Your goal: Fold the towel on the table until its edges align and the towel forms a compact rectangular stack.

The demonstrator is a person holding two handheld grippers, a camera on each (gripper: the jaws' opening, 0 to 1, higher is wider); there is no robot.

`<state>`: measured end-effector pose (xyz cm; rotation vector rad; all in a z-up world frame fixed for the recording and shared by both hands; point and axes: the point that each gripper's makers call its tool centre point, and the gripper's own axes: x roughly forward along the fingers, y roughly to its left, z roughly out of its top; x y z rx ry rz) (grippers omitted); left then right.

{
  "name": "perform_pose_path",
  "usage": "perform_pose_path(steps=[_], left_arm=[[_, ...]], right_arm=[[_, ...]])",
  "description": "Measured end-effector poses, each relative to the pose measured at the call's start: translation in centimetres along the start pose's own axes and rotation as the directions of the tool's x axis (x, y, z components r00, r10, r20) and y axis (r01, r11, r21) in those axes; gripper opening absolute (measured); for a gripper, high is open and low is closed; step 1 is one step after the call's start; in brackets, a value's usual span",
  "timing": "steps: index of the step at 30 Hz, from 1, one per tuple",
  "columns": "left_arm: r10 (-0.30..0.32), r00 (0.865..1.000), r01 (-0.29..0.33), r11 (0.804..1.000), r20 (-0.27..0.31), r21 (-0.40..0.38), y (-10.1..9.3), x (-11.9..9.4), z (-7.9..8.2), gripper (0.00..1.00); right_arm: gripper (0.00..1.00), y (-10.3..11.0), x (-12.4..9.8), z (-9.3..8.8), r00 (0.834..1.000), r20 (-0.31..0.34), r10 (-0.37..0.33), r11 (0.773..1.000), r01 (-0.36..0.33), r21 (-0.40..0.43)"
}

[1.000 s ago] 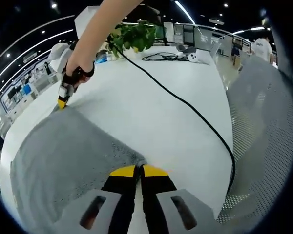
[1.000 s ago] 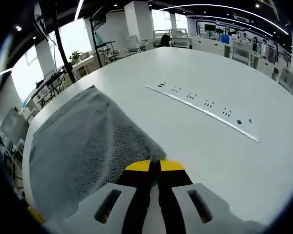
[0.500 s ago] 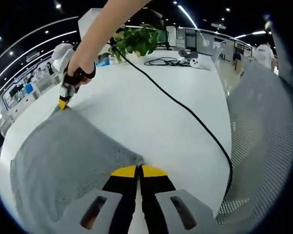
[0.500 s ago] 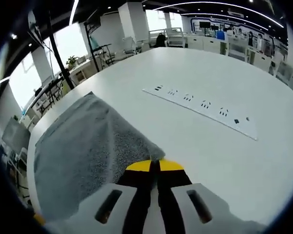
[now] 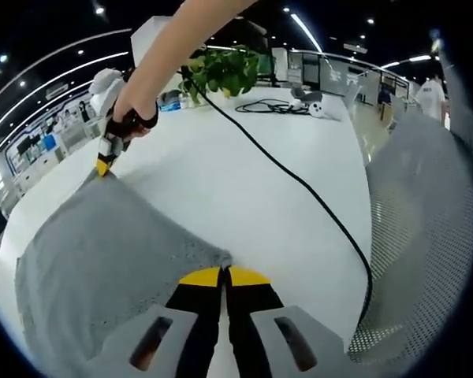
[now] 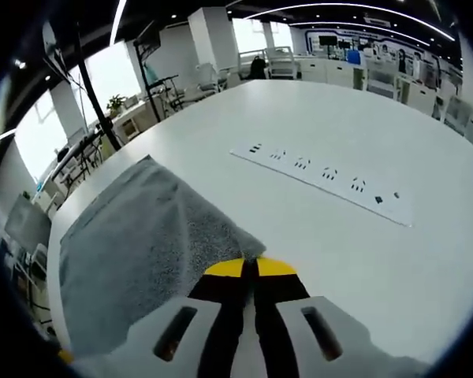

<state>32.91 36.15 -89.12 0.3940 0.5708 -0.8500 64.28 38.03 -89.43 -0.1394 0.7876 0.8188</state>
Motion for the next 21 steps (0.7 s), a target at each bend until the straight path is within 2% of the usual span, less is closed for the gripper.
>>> perform_pose_path(steps=[4,8,13,17,21], left_arm=[[-0.01,1.0,0.01,1.0,0.02,0.002,0.0,-0.2,0.9,0.01],[-0.015,0.999,0.014,1.0,0.052,0.014,-0.2,-0.7,2.3,0.01],[-0.025,0.992,0.034,0.997,0.121,-0.075,-0.4,-1.2,4.4,0.01],[-0.024,0.988,0.039,0.995,0.153,-0.095,-0.7,-1.6,5.5,0.01],[-0.031,0.987,0.044,0.996,0.16,-0.076,-1.3,-1.7,6.1,0.01]], right_arm=[[0.01,-0.3,-0.5,0.5,1.0,0.01,-0.002,1.0,0.002,0.012],[0.0,-0.4,-1.4,1.2,0.999,0.031,-0.007,0.998,0.005,0.057],[0.0,-0.6,-2.6,1.8,0.999,0.026,-0.019,0.999,0.018,0.039],[0.0,-0.8,-3.6,2.2,0.999,0.026,-0.032,0.999,0.031,0.038],[0.0,-0.8,-4.5,2.4,0.999,0.02,-0.041,0.998,0.041,0.041]])
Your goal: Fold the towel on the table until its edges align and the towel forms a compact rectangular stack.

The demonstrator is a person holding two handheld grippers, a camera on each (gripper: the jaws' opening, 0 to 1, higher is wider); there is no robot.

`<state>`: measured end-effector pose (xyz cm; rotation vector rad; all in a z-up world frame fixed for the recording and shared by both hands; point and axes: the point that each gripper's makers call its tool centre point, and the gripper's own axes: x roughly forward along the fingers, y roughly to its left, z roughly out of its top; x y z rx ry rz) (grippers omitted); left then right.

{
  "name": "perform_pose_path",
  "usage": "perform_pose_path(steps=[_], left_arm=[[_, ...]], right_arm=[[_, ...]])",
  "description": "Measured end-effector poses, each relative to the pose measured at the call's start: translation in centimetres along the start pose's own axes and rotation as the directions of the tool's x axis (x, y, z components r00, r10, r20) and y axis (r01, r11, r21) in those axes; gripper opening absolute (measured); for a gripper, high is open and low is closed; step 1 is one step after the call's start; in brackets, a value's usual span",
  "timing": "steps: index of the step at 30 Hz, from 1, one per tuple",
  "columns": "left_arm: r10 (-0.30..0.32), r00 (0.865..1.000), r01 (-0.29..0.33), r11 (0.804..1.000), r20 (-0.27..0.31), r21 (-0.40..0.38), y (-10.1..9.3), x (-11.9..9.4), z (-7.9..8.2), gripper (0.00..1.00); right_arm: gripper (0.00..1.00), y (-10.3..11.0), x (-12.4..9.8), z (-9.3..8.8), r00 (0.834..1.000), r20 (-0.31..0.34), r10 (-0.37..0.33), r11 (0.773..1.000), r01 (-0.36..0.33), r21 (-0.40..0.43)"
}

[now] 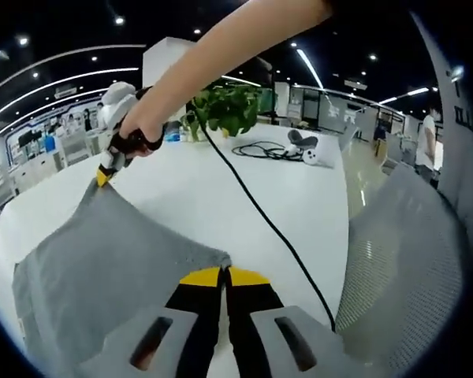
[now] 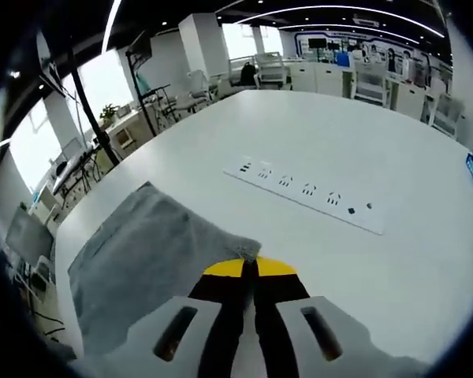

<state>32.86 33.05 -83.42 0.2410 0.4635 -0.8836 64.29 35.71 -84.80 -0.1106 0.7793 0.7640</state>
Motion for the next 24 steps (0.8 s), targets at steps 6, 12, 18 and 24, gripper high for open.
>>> perform_pose_path(steps=[6,12,18,24], left_arm=[[-0.001,0.999,0.0,1.0,0.034,0.011,-0.5,-0.4,1.4,0.01],[-0.014,0.998,0.013,1.0,0.061,0.017,-1.4,-0.4,2.6,0.01],[-0.032,0.995,0.03,0.999,0.09,0.027,-2.6,-0.1,4.2,0.01],[-0.052,0.992,0.047,0.998,0.119,0.039,-3.9,0.2,5.8,0.01]], right_arm=[[0.0,-0.3,-1.4,0.7,1.0,-0.002,-0.013,1.0,0.013,0.004],[0.0,-0.3,-2.8,0.9,1.0,0.004,-0.027,1.0,0.027,0.001],[0.0,-0.5,-4.1,0.7,0.999,0.0,-0.047,0.999,0.047,-0.013],[0.0,-1.1,-5.3,0.6,0.998,-0.006,-0.067,0.998,0.067,-0.006]])
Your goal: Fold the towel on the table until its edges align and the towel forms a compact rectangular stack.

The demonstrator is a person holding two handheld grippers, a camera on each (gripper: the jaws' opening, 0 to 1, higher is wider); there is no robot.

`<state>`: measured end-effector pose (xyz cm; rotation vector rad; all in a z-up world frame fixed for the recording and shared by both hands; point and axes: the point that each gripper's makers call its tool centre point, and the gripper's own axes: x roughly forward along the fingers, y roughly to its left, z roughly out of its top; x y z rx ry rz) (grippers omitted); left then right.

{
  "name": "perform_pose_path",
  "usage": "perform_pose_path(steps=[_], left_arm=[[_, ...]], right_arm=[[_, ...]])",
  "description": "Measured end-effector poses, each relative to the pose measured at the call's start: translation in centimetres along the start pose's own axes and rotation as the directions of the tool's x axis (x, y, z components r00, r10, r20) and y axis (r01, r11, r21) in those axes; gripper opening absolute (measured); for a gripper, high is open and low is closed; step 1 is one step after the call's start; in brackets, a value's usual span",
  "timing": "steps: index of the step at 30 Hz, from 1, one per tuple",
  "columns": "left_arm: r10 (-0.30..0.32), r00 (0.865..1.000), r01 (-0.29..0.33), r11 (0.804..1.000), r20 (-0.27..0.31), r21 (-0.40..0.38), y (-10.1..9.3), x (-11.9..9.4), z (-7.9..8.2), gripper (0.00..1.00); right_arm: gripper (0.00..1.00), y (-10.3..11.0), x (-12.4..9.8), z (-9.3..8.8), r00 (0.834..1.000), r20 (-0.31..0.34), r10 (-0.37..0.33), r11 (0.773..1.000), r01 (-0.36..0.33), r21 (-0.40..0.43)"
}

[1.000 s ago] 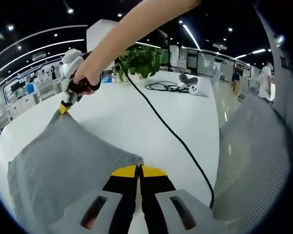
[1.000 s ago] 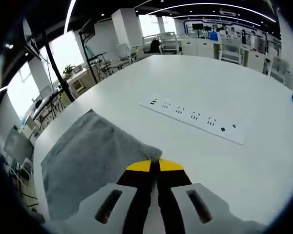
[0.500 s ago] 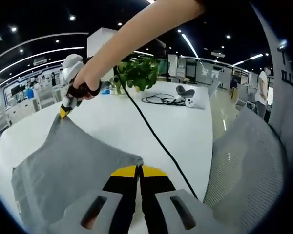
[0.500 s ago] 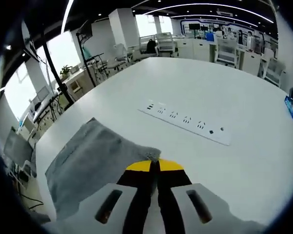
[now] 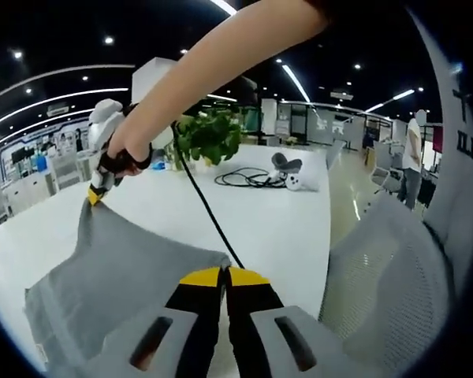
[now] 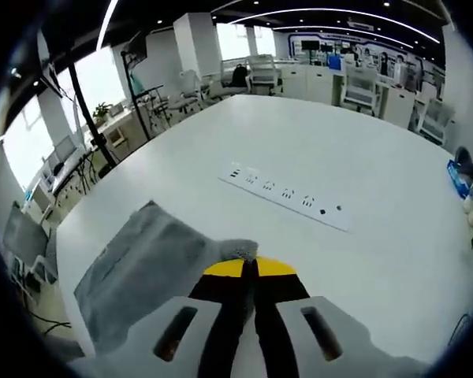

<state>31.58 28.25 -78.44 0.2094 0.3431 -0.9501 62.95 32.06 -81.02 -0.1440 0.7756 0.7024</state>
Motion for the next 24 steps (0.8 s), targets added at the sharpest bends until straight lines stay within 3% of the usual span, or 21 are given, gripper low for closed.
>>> perform_pose_path(steps=[8,12,24], left_arm=[[-0.025,1.0,0.025,1.0,0.017,0.016,-1.2,0.1,0.9,0.01],[-0.034,0.999,0.034,0.999,0.03,-0.013,-1.5,-0.1,1.0,0.01],[-0.022,0.999,0.024,0.999,0.041,-0.042,-1.9,-0.9,1.2,0.01]], right_arm=[[0.0,-0.9,-1.4,-0.6,1.0,-0.006,-0.018,0.999,0.018,0.029],[0.0,-1.1,-2.1,-0.9,1.0,-0.009,-0.024,0.999,0.024,0.044],[0.0,-0.2,-3.0,-0.8,1.0,-0.007,-0.022,0.999,0.022,0.047]])
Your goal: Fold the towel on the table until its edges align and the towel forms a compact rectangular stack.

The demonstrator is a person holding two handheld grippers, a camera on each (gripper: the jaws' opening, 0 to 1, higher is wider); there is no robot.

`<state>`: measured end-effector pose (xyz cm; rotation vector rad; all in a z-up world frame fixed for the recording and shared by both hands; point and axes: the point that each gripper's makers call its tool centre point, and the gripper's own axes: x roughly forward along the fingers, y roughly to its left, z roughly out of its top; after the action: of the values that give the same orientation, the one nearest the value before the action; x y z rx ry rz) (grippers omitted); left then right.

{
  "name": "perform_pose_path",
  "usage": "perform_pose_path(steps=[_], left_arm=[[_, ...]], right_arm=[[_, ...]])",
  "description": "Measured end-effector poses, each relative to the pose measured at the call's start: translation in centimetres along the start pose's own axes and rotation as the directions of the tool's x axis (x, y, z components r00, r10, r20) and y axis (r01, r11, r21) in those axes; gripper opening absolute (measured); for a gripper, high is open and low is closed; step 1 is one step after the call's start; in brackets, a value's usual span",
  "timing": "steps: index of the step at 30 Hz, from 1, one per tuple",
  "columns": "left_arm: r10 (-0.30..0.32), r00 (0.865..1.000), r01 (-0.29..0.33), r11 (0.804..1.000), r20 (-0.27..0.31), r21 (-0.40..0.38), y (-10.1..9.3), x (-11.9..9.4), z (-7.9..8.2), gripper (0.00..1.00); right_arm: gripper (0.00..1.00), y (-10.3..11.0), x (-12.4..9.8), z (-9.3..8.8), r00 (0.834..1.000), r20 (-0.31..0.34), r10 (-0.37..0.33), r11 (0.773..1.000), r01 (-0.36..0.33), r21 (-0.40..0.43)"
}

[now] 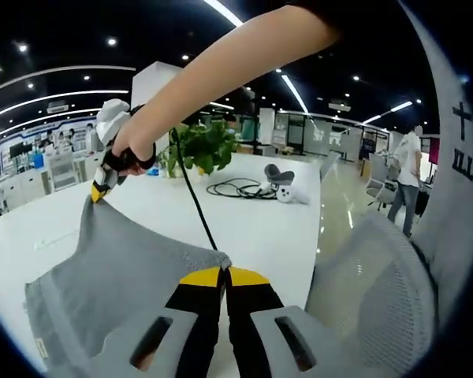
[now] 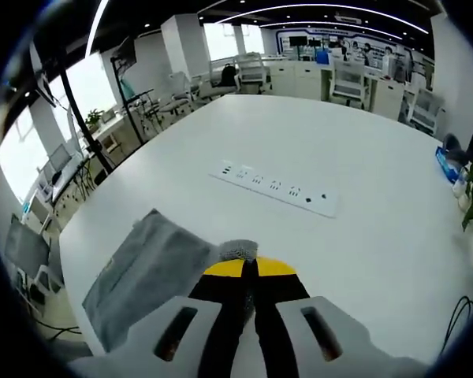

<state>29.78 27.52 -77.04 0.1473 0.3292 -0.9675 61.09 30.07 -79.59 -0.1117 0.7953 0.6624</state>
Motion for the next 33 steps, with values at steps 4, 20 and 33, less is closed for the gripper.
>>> perform_pose_path(steps=[4,20,33], left_arm=[[0.003,1.0,-0.003,1.0,0.014,-0.024,0.2,-0.3,0.2,0.01],[0.111,0.992,-0.099,0.981,0.064,-0.167,2.3,-4.1,0.1,0.01],[0.188,0.979,-0.173,0.969,0.074,-0.174,4.5,-7.3,0.7,0.02]], right_arm=[[0.0,0.2,-0.1,0.3,1.0,0.0,0.003,1.0,-0.003,-0.013],[0.0,1.6,0.1,1.2,1.0,-0.007,0.019,0.999,-0.019,-0.039],[0.0,4.0,0.6,2.5,0.998,0.026,0.064,0.998,-0.064,0.021]])
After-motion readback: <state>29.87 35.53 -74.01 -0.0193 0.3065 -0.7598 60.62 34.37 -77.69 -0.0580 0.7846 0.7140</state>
